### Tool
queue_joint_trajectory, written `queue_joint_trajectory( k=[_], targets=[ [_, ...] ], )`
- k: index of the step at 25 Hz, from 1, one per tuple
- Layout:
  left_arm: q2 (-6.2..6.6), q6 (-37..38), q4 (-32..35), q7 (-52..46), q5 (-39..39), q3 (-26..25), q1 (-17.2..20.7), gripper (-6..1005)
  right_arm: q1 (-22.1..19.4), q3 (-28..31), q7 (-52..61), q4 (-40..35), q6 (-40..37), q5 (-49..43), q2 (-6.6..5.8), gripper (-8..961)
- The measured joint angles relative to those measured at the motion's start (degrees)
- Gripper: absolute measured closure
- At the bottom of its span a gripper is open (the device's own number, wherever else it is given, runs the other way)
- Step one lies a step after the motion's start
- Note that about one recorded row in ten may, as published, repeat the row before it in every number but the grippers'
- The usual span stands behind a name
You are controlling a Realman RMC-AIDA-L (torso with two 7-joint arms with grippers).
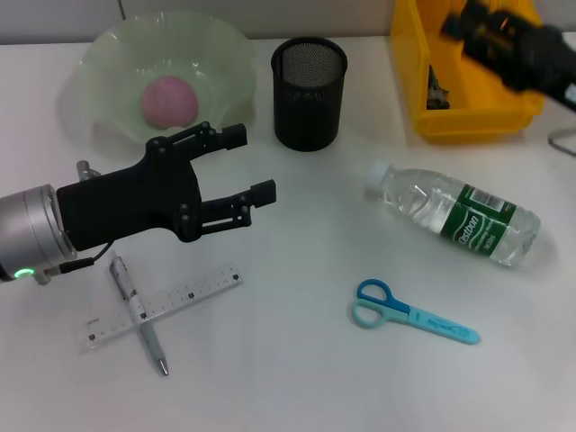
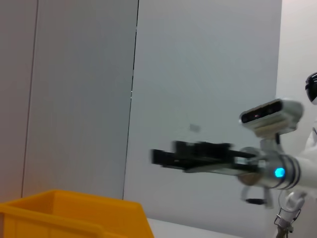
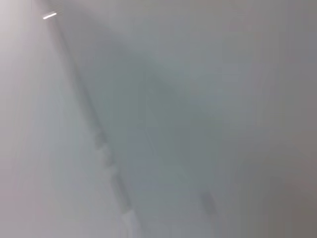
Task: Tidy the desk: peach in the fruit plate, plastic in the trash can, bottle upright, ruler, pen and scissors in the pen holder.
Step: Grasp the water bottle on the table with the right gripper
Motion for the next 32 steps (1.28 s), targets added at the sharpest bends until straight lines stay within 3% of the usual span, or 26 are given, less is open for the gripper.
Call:
queue_joint_trajectory(
  k=[2,7,10,12,17,24,32],
  targets=[
    [0.15,-0.09,-0.05,-0.36,0.02,-0.04,0.0,183,0.11,0.08,1.17,-1.01,-5.23,-8.04,-1.61,342],
    [0.38,-0.35,0.01,-1.23,0.29,-0.06,-0.03,183,0.32,1.25,5.68,-4.63,-6.94,-20.01,-2.26,344],
    [0.69,-0.56,-0.13,-1.5,0.38,-0.06,-0.15,184,0.58,1.61,8.73,-7.59,-7.32,-26.23,-1.8,340],
    [0.99,-0.6,-0.39,-1.65,0.4,0.04,-0.15,184,0.39,1.6,8.94,-10.45,-8.56,-30.15,-0.7,338],
    [1.27,-0.63,-0.39,-3.23,0.49,0.57,-0.22,184,0.21,1.59,8.94,-13.36,-7.64,-33.23,0.62,331],
    [1.63,-0.25,-0.4,-4.2,1.74,0.64,-0.05,184,0.5,1.49,7.89,-14.0,-6.99,-35.3,1.09,147],
    [1.64,-0.16,-0.19,-4.48,2.02,0.66,0.12,184,0.65,1.21,7.74,-14.28,-7.38,-36.29,1.2,126]
  ],
)
